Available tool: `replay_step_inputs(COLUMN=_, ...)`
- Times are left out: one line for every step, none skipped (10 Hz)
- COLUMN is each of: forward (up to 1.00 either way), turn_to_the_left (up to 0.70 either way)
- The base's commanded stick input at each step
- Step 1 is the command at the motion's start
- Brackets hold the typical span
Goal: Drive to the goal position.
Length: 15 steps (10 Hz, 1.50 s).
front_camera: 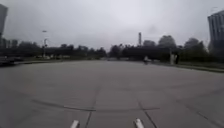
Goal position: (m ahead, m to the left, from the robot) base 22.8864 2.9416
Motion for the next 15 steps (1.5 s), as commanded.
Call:
replay_step_inputs(forward=1.00, turn_to_the_left=-0.11)
replay_step_inputs(forward=1.00, turn_to_the_left=-0.32)
replay_step_inputs(forward=1.00, turn_to_the_left=-0.37)
replay_step_inputs(forward=1.00, turn_to_the_left=-0.33)
replay_step_inputs(forward=1.00, turn_to_the_left=0.00)
replay_step_inputs(forward=1.00, turn_to_the_left=0.00)
replay_step_inputs(forward=1.00, turn_to_the_left=0.00)
replay_step_inputs(forward=1.00, turn_to_the_left=-0.11)
replay_step_inputs(forward=1.00, turn_to_the_left=-0.25)
replay_step_inputs(forward=1.00, turn_to_the_left=-0.18)
replay_step_inputs(forward=1.00, turn_to_the_left=-0.06)
replay_step_inputs(forward=1.00, turn_to_the_left=-0.18)
replay_step_inputs(forward=1.00, turn_to_the_left=-0.30)
replay_step_inputs(forward=1.00, turn_to_the_left=-0.20)
replay_step_inputs(forward=1.00, turn_to_the_left=0.00)
